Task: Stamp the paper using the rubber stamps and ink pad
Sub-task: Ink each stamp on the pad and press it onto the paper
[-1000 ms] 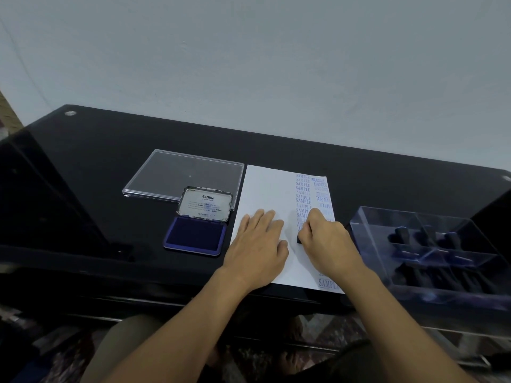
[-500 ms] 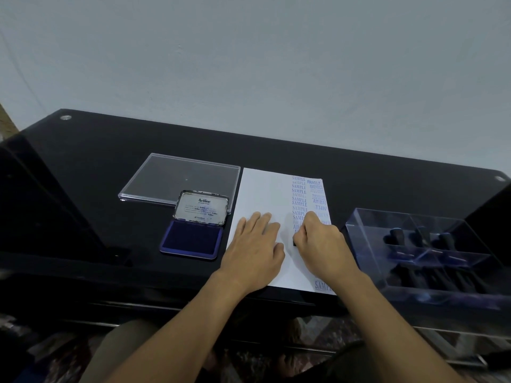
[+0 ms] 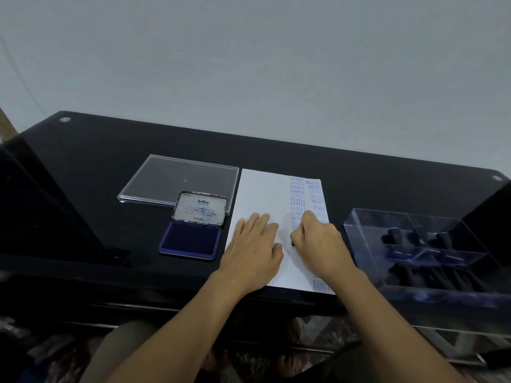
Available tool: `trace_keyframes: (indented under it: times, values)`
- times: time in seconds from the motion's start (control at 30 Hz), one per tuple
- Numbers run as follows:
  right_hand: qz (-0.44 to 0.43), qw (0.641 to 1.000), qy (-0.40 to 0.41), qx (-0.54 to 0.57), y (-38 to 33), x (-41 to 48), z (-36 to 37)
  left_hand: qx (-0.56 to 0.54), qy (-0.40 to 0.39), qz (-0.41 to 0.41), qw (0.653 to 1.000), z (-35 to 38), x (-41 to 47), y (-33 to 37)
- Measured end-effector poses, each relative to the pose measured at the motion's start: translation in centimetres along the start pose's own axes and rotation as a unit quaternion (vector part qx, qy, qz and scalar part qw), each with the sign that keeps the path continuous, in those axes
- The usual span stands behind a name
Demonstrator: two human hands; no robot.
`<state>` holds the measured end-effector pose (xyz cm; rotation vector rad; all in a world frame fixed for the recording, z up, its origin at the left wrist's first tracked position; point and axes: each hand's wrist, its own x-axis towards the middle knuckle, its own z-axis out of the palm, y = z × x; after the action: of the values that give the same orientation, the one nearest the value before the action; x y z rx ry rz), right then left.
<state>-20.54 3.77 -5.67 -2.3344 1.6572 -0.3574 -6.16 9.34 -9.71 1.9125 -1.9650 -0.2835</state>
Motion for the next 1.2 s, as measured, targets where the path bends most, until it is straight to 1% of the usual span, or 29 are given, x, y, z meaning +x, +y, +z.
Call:
trace_keyframes:
  times: [0.5,0.67,0.77,0.93,1.0,1.2]
  values:
    - [0.001,1.000,0.016,-0.004,-0.3,-0.8,-0.2,0.004,0.003,0.000,1.000,0.1,0.0,0.0]
    - [-0.003,1.000,-0.007,0.002,-0.1,-0.4,-0.5,-0.001,-0.009,-0.001,1.000,0.1,0.1,-0.1]
    - [0.015,0.999,-0.027,0.041,0.1,0.3,-1.2,0.000,-0.010,-0.001,1.000,0.1,0.1,-0.2]
    - [0.062,0.988,0.045,0.132,1.0,0.8,-3.4,-0.019,-0.023,-0.007,1.000,-0.1,0.2,-0.1]
    - [0.067,0.984,0.052,0.156,1.3,1.0,-4.3,-0.027,-0.027,-0.007,0.999,-0.3,0.3,-0.3]
    - [0.060,0.980,0.074,0.172,1.7,1.1,-6.5,-0.038,-0.025,-0.017,0.999,-0.4,0.7,-0.3]
